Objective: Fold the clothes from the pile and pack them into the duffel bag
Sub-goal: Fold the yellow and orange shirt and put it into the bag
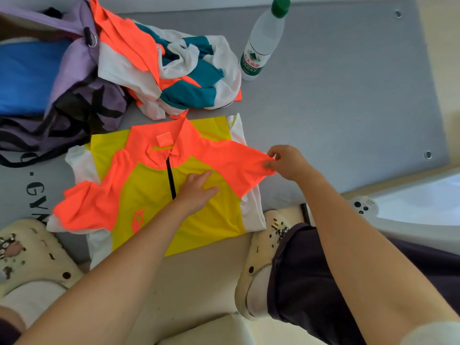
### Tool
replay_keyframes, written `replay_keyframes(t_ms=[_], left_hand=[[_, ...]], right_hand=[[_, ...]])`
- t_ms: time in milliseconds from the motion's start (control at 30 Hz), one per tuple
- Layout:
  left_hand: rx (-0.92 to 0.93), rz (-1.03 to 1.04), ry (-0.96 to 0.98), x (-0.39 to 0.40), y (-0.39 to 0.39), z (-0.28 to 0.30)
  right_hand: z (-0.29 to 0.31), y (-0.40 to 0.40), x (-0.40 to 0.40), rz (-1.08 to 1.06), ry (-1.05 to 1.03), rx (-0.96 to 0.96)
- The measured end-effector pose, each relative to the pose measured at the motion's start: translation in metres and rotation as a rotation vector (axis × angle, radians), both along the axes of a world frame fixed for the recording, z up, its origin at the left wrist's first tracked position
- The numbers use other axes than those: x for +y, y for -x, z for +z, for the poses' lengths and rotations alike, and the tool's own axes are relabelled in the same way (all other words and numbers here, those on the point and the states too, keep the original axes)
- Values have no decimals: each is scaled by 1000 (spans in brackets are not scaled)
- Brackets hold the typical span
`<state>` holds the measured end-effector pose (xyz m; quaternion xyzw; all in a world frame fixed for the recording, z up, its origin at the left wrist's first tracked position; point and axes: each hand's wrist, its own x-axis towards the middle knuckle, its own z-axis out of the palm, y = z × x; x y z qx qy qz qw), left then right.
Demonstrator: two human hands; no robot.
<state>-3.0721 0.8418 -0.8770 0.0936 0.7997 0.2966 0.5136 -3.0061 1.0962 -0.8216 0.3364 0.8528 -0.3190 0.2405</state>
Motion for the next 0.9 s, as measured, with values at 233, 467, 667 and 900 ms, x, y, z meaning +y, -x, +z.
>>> replay_keyframes(t_ms=[233, 467, 667, 900], left_hand=[[79, -1, 56, 4, -3, -15], [49, 52, 24, 4, -3, -16], [57, 59, 15, 5, -5, -10], [-287, 391, -203, 4, 1, 22]], right_hand=[[11, 2, 7, 275, -327, -200], [1, 18, -25, 222, -47, 28], [-5, 8, -15, 315, -251, -245], [17, 36, -52, -169, 730, -399]])
